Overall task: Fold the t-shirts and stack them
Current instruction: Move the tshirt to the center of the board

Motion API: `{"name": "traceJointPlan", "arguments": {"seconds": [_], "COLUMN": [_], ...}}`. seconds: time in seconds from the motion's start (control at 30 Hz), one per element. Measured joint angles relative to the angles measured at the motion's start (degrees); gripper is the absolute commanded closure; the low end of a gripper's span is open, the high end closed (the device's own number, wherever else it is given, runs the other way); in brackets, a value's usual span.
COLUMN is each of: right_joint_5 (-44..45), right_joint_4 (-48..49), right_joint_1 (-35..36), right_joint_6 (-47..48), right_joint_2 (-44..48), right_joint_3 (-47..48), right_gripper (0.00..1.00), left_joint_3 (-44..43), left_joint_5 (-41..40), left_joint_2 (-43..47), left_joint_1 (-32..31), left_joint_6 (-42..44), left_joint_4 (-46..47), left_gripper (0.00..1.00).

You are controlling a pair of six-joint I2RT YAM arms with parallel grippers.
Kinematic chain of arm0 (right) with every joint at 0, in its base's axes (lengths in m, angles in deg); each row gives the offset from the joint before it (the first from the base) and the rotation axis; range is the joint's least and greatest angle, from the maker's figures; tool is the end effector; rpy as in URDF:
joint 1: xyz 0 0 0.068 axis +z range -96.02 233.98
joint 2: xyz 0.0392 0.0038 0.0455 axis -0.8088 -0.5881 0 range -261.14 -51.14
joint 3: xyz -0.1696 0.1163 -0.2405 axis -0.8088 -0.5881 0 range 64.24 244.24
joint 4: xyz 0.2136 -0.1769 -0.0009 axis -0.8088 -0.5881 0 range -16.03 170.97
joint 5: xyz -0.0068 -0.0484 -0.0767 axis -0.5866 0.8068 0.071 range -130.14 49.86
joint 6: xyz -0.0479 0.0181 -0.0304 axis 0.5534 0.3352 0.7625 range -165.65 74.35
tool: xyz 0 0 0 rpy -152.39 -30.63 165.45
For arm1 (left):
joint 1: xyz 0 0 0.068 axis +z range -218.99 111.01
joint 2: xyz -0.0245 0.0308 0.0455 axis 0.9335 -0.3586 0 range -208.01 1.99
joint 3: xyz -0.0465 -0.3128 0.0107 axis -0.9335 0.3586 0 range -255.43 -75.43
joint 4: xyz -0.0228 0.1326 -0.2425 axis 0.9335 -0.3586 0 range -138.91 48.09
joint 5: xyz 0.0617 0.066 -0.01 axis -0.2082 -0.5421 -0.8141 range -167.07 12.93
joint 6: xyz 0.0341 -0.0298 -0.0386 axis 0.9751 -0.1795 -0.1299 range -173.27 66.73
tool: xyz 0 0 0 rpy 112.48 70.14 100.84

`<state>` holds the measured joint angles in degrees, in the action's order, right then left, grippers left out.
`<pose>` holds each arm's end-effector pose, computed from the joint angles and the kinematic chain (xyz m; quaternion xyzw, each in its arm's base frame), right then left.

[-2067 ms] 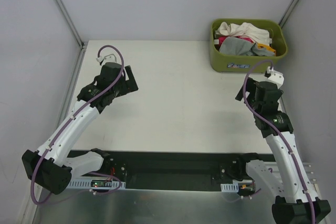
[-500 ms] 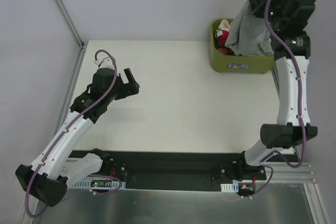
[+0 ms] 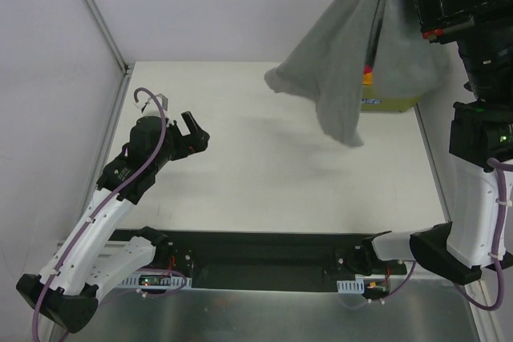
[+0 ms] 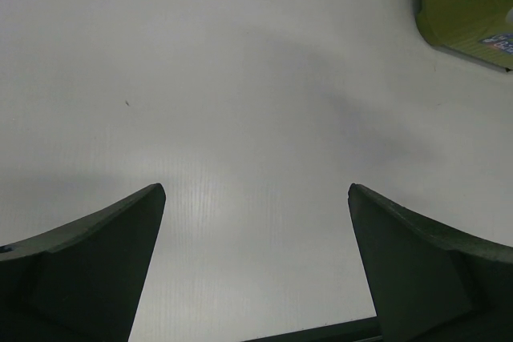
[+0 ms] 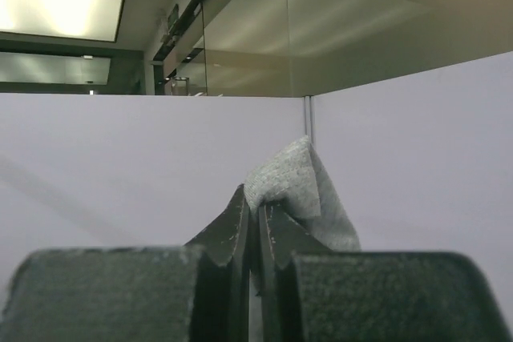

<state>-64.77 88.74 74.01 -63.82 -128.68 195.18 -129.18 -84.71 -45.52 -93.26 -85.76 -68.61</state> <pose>0.1029 0.0568 0.7607 -0.2105 0.2399 0.3599 0.8767 0.1619 -0.0666 0.3884 -0.0967 0.8148 -0.2224 0.5266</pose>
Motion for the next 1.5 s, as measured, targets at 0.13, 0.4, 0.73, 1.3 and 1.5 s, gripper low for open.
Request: {"name": "traceJointPlan", "arguments": {"seconds": [0.13, 0.4, 0.73, 1.3, 1.5], "right_joint_5": [-0.1, 15.1, 43.8, 48.1, 45.6], "right_joint_4": [0.4, -7.1, -34.5, -47.1, -47.3], "right_joint_1": [1.8, 2.1, -10.7, -12.7, -12.7], "right_joint_6": [-0.2, 7.8, 6.2, 5.1, 5.3], "right_joint_2": [0.2, 5.7, 5.6, 8.2, 8.3], "right_joint_3": [-1.8, -32.5, -66.8, -72.6, -75.5], "right_gripper": [0.99, 0.99, 0.54, 0.03, 0.04], "left_joint_3": [1.0, 3.6, 5.8, 12.2, 16.0], "left_joint_5": [0.0, -0.4, -1.3, 25.8, 31.0], "left_joint_2": [1.4, 5.6, 4.7, -16.7, -21.9], "left_joint_1": [0.0, 0.0, 0.0, -17.4, -28.2], "left_joint_6": [-0.1, -0.2, -1.6, -4.6, -7.2], "left_joint_4": [0.3, 0.3, 0.4, 1.6, 0.9], "left_gripper": [0.01, 0.01, 0.01, 0.02, 0.4]}}
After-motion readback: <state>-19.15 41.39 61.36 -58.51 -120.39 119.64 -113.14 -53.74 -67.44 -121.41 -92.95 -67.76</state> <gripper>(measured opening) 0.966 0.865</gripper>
